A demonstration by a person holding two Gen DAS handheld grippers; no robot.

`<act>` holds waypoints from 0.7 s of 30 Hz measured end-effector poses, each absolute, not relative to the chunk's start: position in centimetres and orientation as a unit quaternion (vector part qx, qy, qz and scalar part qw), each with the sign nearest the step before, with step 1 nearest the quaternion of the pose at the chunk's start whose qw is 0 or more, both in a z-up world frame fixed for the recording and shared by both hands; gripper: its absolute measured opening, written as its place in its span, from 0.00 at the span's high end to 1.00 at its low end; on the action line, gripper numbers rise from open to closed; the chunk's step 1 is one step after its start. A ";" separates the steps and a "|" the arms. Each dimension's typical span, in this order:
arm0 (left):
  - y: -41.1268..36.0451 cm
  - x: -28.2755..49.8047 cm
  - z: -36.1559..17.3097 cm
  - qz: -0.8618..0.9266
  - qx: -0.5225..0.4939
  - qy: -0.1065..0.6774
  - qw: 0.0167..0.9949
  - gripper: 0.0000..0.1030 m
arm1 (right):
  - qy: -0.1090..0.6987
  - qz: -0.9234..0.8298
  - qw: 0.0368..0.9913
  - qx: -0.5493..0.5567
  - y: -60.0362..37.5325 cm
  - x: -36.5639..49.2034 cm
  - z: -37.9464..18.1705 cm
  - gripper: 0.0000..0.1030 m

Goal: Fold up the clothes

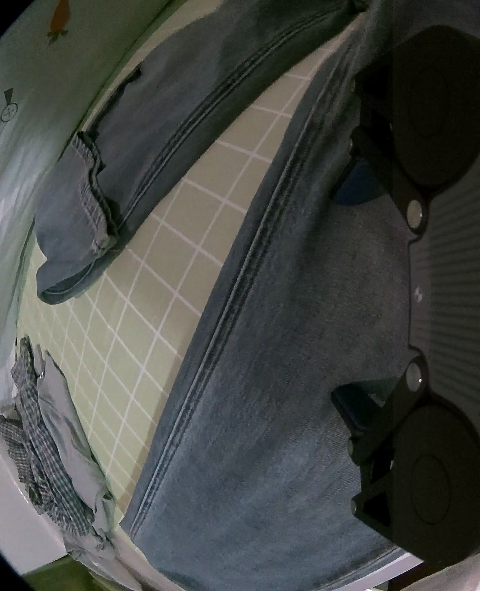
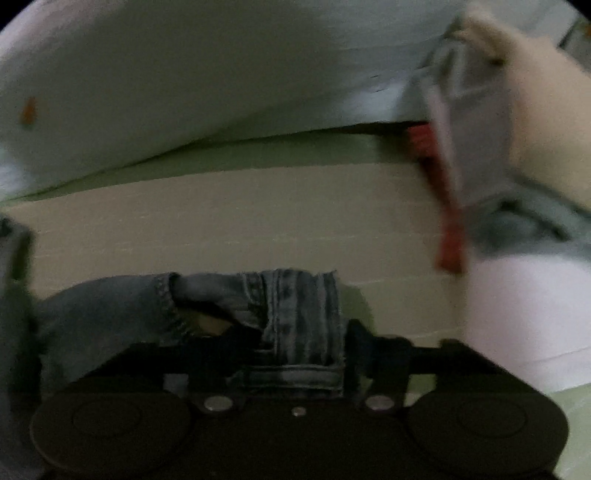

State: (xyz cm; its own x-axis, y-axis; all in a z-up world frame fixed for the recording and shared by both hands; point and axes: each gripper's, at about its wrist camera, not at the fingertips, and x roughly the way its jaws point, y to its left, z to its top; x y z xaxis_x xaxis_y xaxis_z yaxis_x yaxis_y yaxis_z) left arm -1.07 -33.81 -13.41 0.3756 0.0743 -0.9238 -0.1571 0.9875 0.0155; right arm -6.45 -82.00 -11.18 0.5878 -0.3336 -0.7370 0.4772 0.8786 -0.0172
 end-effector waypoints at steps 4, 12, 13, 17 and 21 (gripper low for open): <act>-34.0 -1.2 -13.5 0.058 -0.030 0.549 0.833 0.00 | 0.384 -0.327 0.860 0.075 -84.3 -6.9 -11.2 0.49; -34.1 -1.3 -13.6 0.048 -0.022 0.539 0.840 0.00 | 0.401 -0.343 0.849 0.014 -81.1 -7.0 -10.1 0.18; -34.1 -1.3 -13.6 0.047 -0.021 0.538 0.841 0.00 | 0.388 -0.338 0.857 0.017 -80.7 -7.8 -9.5 0.00; -34.0 -1.0 -13.5 0.031 -0.014 0.547 0.836 0.00 | 0.350 -0.318 0.880 0.050 -78.4 -10.8 -7.5 0.00; -33.2 -0.6 -12.7 -0.016 -0.020 0.566 0.824 0.00 | 0.352 -0.283 0.885 0.111 -75.0 -14.1 -8.1 0.00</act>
